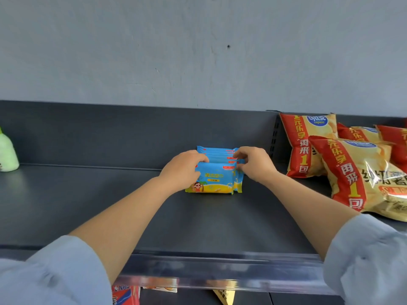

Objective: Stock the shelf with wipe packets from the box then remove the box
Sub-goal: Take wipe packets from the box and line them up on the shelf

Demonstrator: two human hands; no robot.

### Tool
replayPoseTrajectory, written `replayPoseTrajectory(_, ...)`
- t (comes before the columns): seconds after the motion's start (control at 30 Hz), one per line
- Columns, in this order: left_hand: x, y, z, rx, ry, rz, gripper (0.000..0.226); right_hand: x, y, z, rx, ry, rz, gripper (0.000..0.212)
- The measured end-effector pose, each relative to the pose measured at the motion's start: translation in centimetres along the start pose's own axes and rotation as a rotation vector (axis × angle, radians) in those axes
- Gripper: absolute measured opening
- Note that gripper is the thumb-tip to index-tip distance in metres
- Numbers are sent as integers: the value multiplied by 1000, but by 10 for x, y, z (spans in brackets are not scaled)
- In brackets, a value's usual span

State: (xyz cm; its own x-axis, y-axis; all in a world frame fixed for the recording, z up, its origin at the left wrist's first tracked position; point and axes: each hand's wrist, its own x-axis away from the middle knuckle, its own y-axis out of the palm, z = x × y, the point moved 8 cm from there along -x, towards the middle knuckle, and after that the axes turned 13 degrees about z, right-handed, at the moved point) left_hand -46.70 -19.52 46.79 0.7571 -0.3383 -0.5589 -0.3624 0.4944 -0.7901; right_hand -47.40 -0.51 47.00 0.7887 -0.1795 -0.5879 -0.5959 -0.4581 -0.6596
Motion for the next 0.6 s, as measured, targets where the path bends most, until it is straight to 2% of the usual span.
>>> replayPoseTrajectory(0.2,-1,7,5,-119,80,-28,54,-1,7,8,104,14,-57,31)
replayPoseTrajectory(0.6,-11,18,21,-299,179,51,41,-6,10,10,94,-8,-7,32)
